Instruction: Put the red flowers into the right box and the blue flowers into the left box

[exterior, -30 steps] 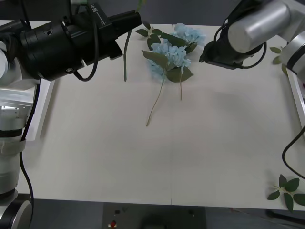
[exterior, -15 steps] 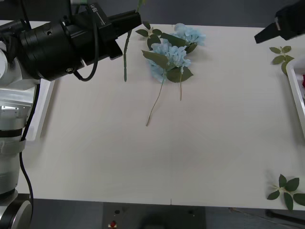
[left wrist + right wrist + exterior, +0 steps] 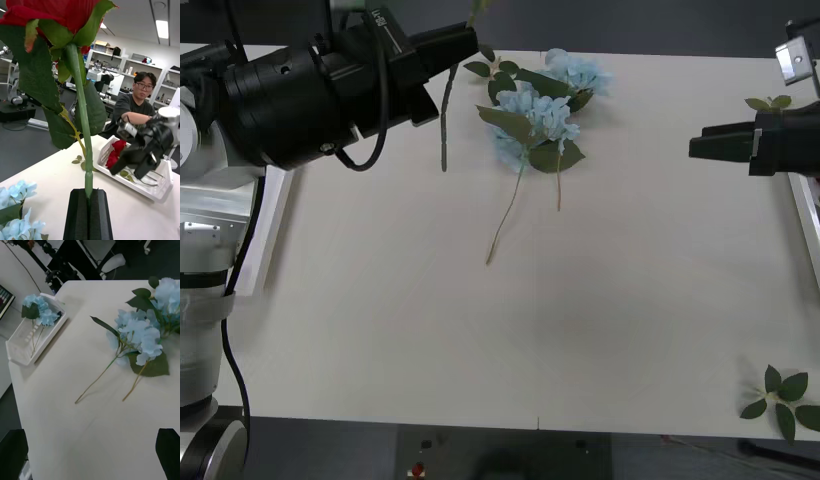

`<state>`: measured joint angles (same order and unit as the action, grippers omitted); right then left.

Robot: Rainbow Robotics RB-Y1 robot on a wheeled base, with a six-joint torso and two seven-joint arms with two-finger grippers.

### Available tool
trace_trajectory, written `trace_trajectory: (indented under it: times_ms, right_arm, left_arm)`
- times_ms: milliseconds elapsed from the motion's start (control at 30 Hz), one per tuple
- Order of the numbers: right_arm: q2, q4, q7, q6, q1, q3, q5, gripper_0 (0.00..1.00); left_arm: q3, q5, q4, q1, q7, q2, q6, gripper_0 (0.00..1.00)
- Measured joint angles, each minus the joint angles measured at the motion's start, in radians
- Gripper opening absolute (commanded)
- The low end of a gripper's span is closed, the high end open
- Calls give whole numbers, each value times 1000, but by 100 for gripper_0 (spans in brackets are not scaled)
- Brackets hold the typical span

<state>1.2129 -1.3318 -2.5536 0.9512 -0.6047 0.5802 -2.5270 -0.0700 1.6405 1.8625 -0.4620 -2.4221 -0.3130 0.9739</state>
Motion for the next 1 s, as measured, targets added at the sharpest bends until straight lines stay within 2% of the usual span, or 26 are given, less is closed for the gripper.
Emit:
trace_trajectory:
  times_ms: [167,333,467,567,667,1000]
  right_arm:
    - [-77,-74,-9,-94,69,18,3,100]
    - [-186,-154,-10,-248,73,33,-18,100]
    - [-277,-223,-12,-418,73,33,-18,100]
    - [-322,-276,-12,-494,73,36,-18,100]
    - [-337,-318,-12,-551,73,65,-18,100]
    - [-337,-390,-12,-622,73,161,-18,100]
  left_arm:
    - [13,-4,0,0,0,0,0,0]
    - [35,-85,0,0,0,0,-5,0]
    - [72,-146,0,0,0,13,-71,0]
    - [111,-203,0,0,0,37,-126,0]
    - [153,-253,0,0,0,57,-168,0]
    - [185,-328,0,0,0,93,-171,0]
